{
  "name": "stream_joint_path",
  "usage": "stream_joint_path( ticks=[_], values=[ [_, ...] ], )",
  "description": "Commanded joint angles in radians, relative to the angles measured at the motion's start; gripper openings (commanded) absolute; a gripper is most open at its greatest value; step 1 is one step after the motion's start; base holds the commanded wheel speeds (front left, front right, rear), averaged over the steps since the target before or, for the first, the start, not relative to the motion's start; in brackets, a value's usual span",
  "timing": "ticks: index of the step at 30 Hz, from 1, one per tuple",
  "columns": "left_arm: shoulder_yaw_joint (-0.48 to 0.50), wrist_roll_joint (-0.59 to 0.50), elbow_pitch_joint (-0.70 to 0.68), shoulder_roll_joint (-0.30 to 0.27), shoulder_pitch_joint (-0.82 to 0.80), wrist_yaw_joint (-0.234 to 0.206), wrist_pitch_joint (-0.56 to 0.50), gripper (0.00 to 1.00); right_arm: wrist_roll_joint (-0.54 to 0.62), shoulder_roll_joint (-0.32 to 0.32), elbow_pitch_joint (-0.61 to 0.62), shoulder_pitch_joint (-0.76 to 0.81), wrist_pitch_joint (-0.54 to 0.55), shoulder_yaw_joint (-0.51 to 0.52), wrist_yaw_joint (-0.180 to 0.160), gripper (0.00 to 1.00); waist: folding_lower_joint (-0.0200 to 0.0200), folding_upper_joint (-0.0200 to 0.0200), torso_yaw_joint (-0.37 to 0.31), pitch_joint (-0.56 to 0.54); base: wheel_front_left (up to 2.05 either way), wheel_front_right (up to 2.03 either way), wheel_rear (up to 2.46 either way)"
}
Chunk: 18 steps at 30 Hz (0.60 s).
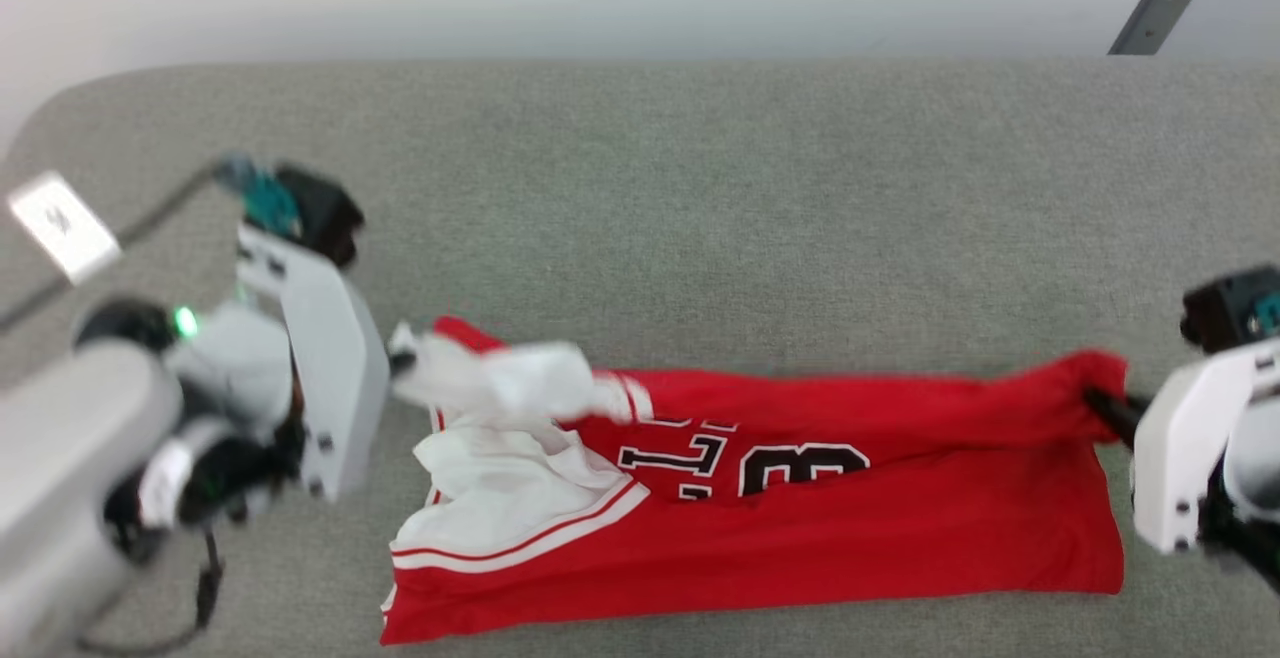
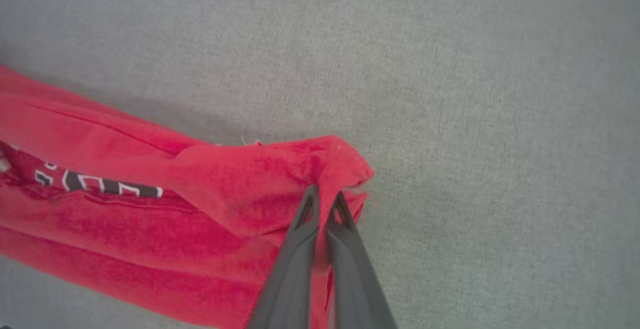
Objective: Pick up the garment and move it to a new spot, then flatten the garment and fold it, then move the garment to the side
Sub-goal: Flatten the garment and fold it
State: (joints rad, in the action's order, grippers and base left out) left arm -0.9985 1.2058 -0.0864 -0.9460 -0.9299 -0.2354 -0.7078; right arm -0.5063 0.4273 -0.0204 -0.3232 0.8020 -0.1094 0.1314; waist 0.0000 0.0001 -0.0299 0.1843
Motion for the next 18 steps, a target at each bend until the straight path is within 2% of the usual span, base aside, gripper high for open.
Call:
stream_joint_path(
  ticks=[1,5,9,16,17,18],
  values=[
    [-0.009,0.011,-0.032,-0.012,0.046,-0.023,0.012,0.0,-0.006,-0.008,0.004,0.042,0.006,0.012,-0.002,0.0,0.0,-0.0001,0.006,-0.007,0.0,0.0,0.0],
    [-0.022,0.043,-0.072,-0.025,0.128,-0.058,0.036,0.0,0.0,-0.025,-0.013,0.103,-0.003,0.023,-0.002,0.0,0.0,-0.0001,0.005,-0.011,0.0,0.0,0.0],
    [-0.035,0.065,-0.059,-0.011,0.181,-0.062,0.058,0.0,0.005,-0.042,-0.045,0.126,-0.008,0.016,-0.002,0.0,0.0,-0.0001,0.001,-0.014,0.0,0.0,0.0],
    [-0.057,0.098,0.062,0.066,0.241,-0.015,0.1,0.0,0.006,-0.073,-0.136,0.096,-0.022,-0.013,-0.002,0.0,0.0,-0.0001,-0.01,-0.02,0.0,0.0,0.0],
    [-0.057,0.106,0.112,0.089,0.248,0.003,0.112,0.0,0.009,-0.077,-0.156,0.081,-0.032,-0.016,-0.002,0.04,0.0,-0.0001,-0.011,-0.023,0.0,0.0,0.0],
    [-0.056,0.112,0.134,0.101,0.249,0.014,0.12,0.13,0.01,-0.078,-0.165,0.075,-0.035,-0.019,-0.002,0.17,0.0,-0.0001,-0.011,-0.026,0.0,0.0,0.0]
  ],
)
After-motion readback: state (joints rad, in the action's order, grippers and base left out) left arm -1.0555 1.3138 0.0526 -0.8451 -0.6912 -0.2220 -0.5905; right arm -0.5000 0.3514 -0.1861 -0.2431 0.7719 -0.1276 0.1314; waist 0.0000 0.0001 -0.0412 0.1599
